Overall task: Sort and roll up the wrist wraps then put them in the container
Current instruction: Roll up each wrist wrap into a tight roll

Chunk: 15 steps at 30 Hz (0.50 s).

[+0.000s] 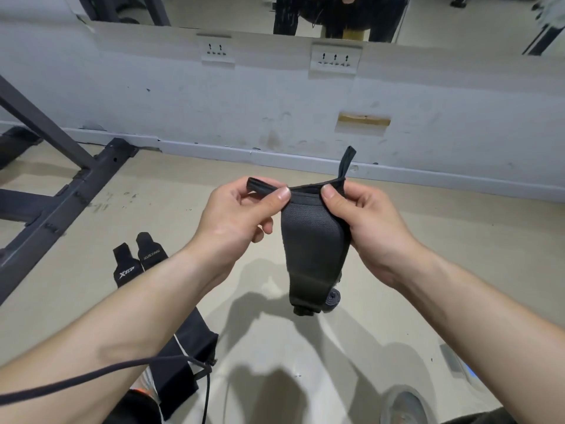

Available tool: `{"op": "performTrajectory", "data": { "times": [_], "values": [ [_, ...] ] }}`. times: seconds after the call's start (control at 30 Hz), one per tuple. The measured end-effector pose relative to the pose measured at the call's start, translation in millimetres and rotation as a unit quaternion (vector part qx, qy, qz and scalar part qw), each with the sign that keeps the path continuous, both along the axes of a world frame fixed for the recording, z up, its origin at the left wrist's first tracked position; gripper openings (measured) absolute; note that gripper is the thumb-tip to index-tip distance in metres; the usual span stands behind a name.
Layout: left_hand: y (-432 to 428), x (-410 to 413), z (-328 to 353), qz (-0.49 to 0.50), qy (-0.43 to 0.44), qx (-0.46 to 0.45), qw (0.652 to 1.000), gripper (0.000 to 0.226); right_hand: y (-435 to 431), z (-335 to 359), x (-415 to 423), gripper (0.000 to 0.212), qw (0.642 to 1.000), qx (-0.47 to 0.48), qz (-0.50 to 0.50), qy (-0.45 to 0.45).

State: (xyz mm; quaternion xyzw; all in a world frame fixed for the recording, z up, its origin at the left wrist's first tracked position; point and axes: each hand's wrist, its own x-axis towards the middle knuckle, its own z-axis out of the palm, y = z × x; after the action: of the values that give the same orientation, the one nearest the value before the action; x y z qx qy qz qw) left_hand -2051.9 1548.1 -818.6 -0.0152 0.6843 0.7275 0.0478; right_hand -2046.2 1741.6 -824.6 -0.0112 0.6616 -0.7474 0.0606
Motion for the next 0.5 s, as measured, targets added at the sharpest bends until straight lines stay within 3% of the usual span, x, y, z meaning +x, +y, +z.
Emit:
{"op": "performTrajectory", "data": {
  "times": [0.1,0.23,0.37,0.5],
  "values": [
    [0.3,0.4,-3.1,0.02,0.003,0.005,1.0,0.003,-0.1,-1.6,-0.1,0.026,1.0,-0.014,0.013,-0.01],
    [0.1,-0.3,-4.1,0.058,-0.002,0.034,0.998,0.005,0.7,-1.5,-1.7,0.045,0.998,-0.051,0.044,0.001],
    [-1.0,4.2,-1.7,0.038,0.019,0.038,0.998,0.002,-1.9,2.1,1.1,0.014,1.0,-0.003,0.008,0.021],
    [-5.6,6.2,1.8,0.026,0.055,0.011,0.998,0.006,-1.6,2.8,3.4,0.014,0.998,0.053,0.003,0.043]
  ]
}}
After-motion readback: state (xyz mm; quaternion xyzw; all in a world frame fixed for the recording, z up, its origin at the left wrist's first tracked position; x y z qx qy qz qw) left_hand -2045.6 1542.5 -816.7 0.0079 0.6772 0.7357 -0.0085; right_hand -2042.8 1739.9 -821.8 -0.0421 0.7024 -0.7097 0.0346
